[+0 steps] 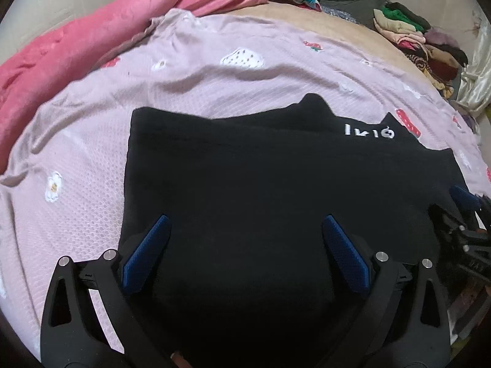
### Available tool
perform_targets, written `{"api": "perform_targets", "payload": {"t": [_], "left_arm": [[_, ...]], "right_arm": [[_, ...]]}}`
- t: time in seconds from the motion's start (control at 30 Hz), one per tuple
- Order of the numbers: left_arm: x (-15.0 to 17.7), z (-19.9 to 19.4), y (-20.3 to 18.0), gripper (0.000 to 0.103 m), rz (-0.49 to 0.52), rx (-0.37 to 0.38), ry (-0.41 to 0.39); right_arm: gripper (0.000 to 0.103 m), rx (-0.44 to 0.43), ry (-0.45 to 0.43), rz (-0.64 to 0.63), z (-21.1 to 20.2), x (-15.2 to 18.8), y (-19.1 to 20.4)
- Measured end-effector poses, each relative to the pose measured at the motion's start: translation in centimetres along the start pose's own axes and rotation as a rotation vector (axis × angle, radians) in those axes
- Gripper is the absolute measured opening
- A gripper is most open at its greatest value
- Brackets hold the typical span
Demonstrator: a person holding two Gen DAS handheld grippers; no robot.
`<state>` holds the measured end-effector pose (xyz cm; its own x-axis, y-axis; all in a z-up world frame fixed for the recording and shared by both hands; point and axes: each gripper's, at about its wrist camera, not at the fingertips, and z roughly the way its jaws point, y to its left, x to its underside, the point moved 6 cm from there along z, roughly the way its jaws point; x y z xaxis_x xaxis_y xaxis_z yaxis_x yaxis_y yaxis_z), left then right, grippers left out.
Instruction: Fold small clothes
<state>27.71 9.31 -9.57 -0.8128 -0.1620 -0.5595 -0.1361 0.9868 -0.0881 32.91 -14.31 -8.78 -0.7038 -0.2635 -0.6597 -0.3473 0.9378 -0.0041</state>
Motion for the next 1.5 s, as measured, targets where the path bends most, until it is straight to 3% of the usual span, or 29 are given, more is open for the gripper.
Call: {"api": "perform_targets", "payload": {"t": [0.27,0.7,1.5], "left_arm": [[0.2,-0.1,1.1,0.093,-0.016,0.017,-0.01],[0.0,-1.1,0.9,0.093,-0.009,-0.003,-0.037],[1.6,-6.0,1.0,0.093,-0.002,0.001,-0.111]], "right_arm": [[0.089,-0.015,-0.004,0.035,-0.6,1.1,-2.1],[0.095,0.029,-0.039,0.056,-2.0,1.5,-2.2],[0.098,0.018,-0.136,0.074,-7.2,3.1,-1.4]]}}
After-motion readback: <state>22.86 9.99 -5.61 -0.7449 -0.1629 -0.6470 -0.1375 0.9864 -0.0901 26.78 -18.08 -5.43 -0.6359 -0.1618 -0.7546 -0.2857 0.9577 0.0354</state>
